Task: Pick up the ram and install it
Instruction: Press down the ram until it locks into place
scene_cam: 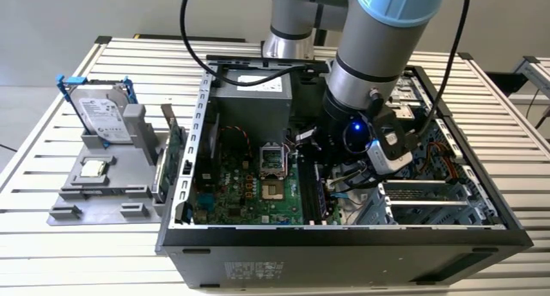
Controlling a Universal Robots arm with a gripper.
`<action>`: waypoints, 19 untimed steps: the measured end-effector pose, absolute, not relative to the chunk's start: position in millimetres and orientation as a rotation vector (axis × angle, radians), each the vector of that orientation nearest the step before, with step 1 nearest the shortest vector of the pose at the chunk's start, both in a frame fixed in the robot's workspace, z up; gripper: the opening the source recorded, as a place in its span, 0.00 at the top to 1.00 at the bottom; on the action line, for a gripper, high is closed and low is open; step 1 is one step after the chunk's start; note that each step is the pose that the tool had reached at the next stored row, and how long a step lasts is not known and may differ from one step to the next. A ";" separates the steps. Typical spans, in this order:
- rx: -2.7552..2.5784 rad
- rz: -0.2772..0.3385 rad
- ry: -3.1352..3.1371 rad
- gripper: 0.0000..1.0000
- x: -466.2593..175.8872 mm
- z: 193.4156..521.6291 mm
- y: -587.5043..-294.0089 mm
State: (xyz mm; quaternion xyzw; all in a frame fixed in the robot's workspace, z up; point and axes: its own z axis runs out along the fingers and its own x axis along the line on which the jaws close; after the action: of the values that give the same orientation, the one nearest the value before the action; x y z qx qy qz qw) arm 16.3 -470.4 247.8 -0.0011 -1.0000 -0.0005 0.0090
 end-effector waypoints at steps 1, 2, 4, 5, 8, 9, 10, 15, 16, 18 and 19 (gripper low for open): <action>0.013 -0.001 -3.124 1.00 16.3 247.9 -470.4; 0.029 -0.001 -3.123 1.00 16.3 247.8 -470.3; 0.063 -0.001 -3.123 1.00 16.3 247.8 -470.3; 0.081 -0.001 -3.122 1.00 16.3 247.8 -470.3; 0.134 0.000 -3.120 1.00 16.3 247.8 -470.2; 0.152 0.000 -3.119 1.00 16.3 247.8 -470.2; 0.170 0.000 -3.118 1.00 16.3 247.8 -470.1; 0.263 0.001 -3.111 1.00 16.3 247.8 -469.6; 0.279 0.001 -3.110 1.00 16.3 247.8 -469.5; 0.315 0.001 -3.106 1.00 16.3 247.8 -469.3; 0.331 0.001 -3.105 1.00 16.2 247.8 -469.1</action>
State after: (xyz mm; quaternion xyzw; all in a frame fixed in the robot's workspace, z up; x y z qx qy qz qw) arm 16.2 -469.1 247.8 0.1061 -0.9943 0.0004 0.0097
